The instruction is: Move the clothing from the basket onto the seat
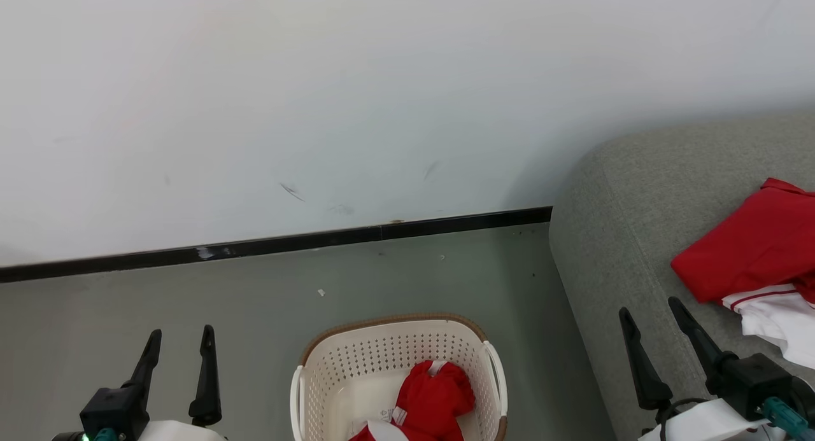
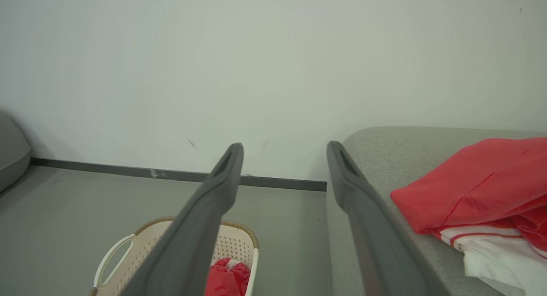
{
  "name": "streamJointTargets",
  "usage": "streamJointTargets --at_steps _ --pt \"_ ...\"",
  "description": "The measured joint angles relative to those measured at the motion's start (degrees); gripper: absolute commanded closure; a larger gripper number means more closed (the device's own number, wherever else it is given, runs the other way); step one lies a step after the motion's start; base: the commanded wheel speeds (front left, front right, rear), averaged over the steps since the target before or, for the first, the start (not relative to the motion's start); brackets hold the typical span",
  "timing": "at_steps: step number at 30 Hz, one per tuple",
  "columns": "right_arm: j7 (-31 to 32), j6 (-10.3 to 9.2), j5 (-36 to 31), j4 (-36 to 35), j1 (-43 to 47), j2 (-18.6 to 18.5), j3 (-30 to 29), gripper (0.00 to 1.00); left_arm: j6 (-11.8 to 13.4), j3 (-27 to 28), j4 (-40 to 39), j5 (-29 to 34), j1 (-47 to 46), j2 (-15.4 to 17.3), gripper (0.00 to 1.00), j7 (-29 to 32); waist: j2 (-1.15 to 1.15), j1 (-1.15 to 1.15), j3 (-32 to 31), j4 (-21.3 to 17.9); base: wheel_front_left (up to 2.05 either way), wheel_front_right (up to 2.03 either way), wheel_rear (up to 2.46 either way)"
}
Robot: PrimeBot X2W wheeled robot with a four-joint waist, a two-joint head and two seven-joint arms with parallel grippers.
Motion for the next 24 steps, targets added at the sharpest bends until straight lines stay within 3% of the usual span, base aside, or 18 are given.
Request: streamJointTargets --at_steps 24 --pt "0.0 0.0 2.34 -2.79 1.93 0.09 -0.22 0.0 -1.35 1.04 -0.21 0.93 0.59 -0.87 0.0 0.0 0.0 0.0 0.63 0.08 0.0 0.0 0.0"
